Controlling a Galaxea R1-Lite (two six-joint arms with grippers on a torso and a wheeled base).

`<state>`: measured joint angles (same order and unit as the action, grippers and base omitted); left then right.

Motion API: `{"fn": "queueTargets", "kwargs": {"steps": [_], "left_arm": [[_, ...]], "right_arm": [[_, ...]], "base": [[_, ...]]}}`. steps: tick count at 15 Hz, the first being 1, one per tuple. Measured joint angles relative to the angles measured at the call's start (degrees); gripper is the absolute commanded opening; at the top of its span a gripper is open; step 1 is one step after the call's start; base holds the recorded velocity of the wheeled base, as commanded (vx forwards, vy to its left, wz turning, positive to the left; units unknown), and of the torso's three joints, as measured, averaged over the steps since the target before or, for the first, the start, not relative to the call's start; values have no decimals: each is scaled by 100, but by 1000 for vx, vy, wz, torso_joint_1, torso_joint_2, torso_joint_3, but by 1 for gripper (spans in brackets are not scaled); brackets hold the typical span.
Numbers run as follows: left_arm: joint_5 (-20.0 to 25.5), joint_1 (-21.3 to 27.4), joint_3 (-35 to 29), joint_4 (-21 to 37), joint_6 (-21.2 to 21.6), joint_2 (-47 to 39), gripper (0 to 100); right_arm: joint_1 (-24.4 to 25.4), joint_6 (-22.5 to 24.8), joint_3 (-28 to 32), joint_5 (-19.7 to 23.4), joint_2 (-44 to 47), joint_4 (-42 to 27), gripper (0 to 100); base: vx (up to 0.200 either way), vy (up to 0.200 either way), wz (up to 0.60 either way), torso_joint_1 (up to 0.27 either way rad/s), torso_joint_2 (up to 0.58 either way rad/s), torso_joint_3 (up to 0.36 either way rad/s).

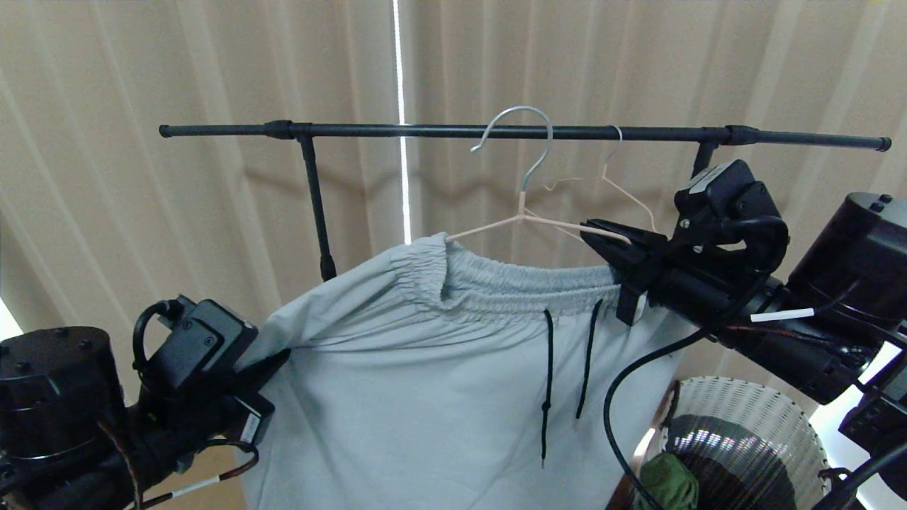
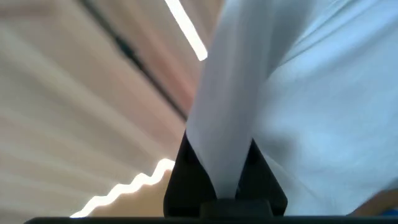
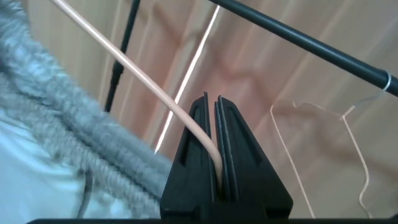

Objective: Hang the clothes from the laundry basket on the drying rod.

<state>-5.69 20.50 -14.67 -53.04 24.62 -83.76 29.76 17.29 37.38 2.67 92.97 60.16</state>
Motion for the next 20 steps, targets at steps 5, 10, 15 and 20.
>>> {"fn": "queueTargets", "kwargs": {"steps": [5, 10, 15, 20], "left_arm": [[0, -358, 34, 5, 15, 182, 0], [-32, -160, 91, 33, 9, 341, 100], [-13, 160, 135, 60, -40, 612, 100], [-10, 315, -162, 1424, -468, 1423, 100]], "right_arm": [[-68, 9, 5, -18, 39, 0, 0], [-66, 17, 24, -43, 28, 7, 0], [-104, 44, -1, -90, 0, -57, 0], [-453, 113, -67, -260, -18, -416, 0]], "base": [[0, 0, 0, 0, 0, 0], [0, 0, 0, 0, 0, 0], [0, 0, 0, 0, 0, 0], [0, 0, 0, 0, 0, 0]]}}
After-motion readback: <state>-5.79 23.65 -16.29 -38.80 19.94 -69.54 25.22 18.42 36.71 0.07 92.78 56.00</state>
